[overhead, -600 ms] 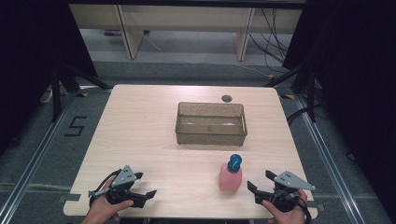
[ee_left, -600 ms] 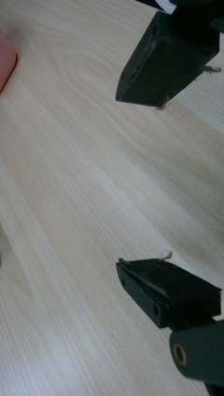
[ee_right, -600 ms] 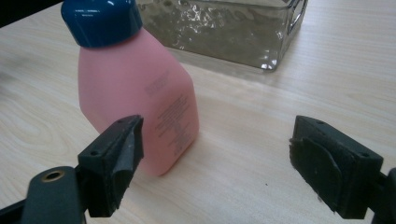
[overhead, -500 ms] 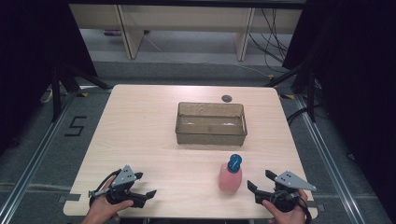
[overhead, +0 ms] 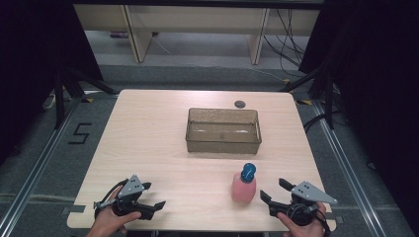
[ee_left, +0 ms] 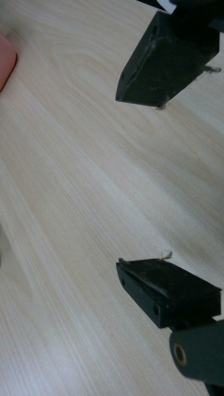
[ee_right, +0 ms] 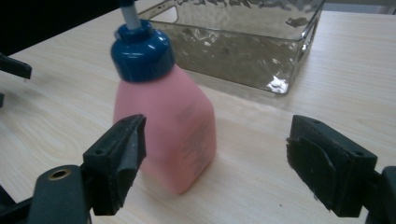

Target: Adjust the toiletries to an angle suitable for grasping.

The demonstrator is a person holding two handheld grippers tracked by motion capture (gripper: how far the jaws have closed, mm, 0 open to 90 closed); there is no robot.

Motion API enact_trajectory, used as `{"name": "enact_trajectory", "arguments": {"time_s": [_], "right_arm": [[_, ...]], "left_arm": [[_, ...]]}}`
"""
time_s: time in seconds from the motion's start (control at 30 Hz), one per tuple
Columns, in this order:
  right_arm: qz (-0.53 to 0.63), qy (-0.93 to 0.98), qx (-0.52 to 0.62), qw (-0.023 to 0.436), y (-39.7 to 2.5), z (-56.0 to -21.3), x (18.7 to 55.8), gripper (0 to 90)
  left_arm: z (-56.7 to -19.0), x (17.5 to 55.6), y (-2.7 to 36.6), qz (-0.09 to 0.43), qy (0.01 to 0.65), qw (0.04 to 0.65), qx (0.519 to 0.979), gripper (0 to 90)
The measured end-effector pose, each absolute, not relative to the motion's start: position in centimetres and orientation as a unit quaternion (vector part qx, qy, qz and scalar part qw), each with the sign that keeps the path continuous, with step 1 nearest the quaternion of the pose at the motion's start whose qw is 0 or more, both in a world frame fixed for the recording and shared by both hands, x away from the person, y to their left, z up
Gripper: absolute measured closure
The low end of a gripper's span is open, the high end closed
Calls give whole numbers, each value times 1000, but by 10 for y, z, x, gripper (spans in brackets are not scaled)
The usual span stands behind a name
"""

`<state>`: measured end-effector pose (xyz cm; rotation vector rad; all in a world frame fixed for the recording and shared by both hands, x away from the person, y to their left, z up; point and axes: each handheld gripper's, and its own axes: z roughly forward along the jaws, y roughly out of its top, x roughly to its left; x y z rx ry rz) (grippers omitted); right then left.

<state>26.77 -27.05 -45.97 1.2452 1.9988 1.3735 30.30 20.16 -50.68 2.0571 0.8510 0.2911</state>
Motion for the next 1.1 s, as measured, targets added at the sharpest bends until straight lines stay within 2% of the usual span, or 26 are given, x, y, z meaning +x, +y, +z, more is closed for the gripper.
{"name": "enact_trajectory", "arguments": {"time_s": [0.03, 0.1, 0.17, 0.2, 0.3, 0.33, 0.47, 0.57, 0.7, 0.73, 0.8, 1.1], "right_arm": [[488, 727, 429, 221, -272, -459, 269, 206], [487, 726, 440, 207, -269, -457, 267, 207], [489, 732, 421, 218, -268, -457, 268, 210], [501, 722, 432, 204, -265, -457, 267, 211], [495, 732, 413, 220, -265, -455, 268, 213], [498, 728, 426, 202, -262, -454, 266, 214], [504, 734, 403, 212, -260, -454, 268, 251], [510, 731, 412, 188, -256, -452, 268, 252], [507, 738, 394, 206, -253, -451, 272, 256], [509, 738, 402, 189, -251, -450, 271, 257], [514, 737, 390, 203, -251, -450, 274, 261], [507, 748, 381, 196, -243, -442, 281, 290]], "left_arm": [[-507, 303, 201, 117, 342, 434, 825, 149], [-507, 303, 202, 119, 341, 430, 827, 149], [-507, 303, 202, 117, 343, 435, 824, 149], [-507, 303, 202, 116, 344, 435, 824, 148], [-508, 303, 201, 116, 345, 437, 822, 148], [-508, 303, 201, 116, 345, 437, 823, 148], [-508, 303, 201, 116, 345, 436, 823, 149], [-508, 304, 202, 113, 343, 432, 826, 149], [-507, 304, 202, 113, 342, 431, 827, 149], [-508, 304, 201, 117, 346, 436, 822, 149], [-508, 304, 202, 118, 346, 438, 821, 148], [-508, 304, 202, 114, 342, 433, 826, 148]]}}
